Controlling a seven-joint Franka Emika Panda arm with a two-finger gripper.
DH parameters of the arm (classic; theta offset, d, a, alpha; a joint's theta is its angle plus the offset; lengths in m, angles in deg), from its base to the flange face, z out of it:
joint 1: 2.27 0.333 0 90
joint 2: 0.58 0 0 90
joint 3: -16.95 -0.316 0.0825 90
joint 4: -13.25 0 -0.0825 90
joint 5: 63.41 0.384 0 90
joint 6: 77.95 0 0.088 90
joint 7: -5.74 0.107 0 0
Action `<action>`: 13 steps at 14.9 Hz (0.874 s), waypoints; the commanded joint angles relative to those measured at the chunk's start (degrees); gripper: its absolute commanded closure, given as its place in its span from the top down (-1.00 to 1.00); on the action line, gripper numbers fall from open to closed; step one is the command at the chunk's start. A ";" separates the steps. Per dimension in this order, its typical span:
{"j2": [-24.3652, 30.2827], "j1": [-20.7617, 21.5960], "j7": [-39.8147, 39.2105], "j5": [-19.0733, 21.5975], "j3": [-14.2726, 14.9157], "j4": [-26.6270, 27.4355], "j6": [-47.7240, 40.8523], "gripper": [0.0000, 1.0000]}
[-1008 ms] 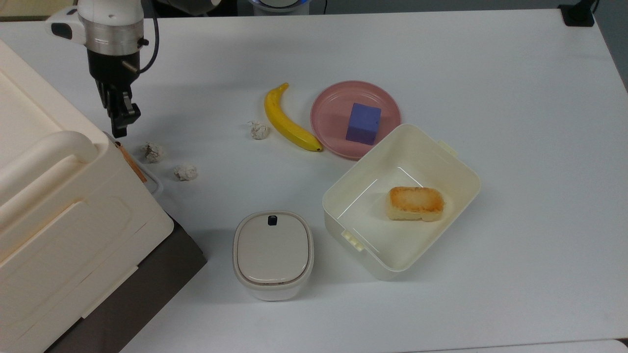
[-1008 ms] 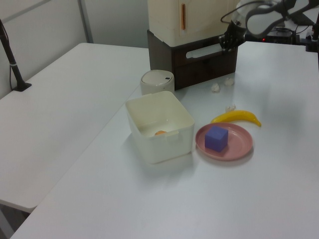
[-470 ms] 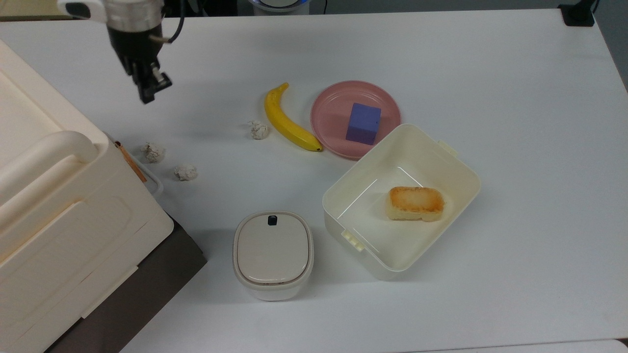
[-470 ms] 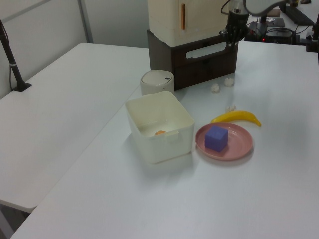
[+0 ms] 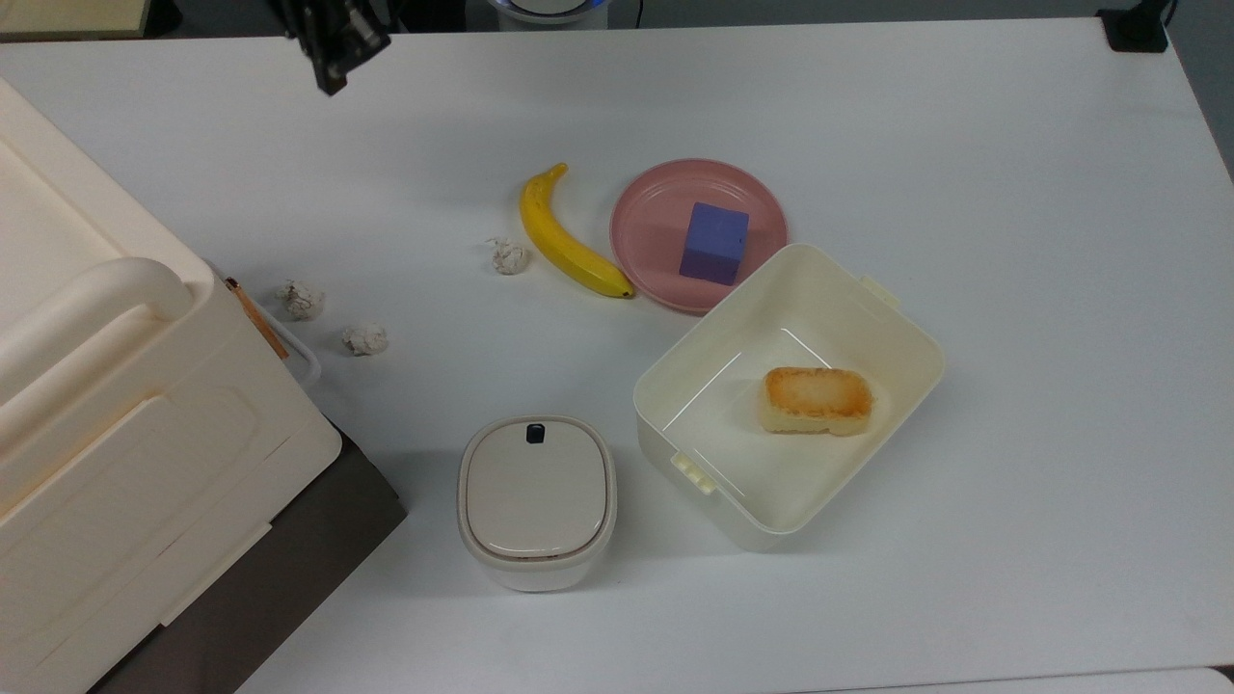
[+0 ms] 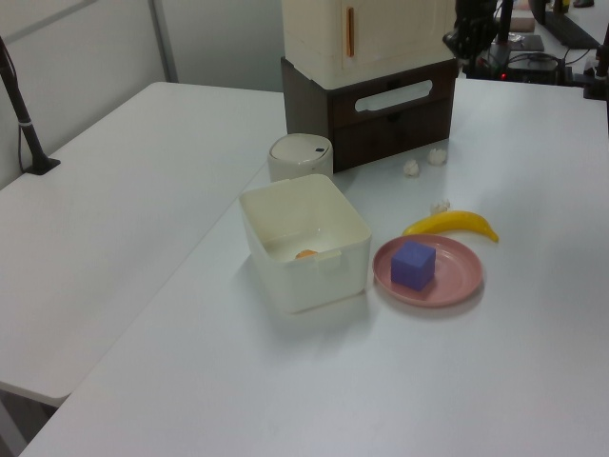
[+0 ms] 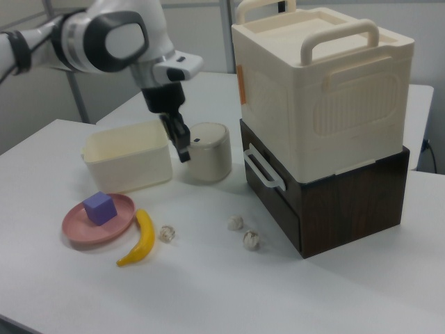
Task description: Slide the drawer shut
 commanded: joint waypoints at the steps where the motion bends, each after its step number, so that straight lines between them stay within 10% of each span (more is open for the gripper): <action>1: 3.32 -1.97 -9.92 3.68 -2.08 -2.06 -6.31 -1.00; 5: 3.85 -6.45 -20.04 4.82 -8.05 -2.51 -7.56 -1.00; 6: 3.67 -6.46 -21.19 5.17 -8.15 -2.69 -7.47 -0.83; 8: 3.67 -6.46 -22.68 5.44 -7.98 -2.78 -7.46 0.79; 13: 3.67 -6.46 -24.61 4.83 -7.19 -2.86 -5.71 1.00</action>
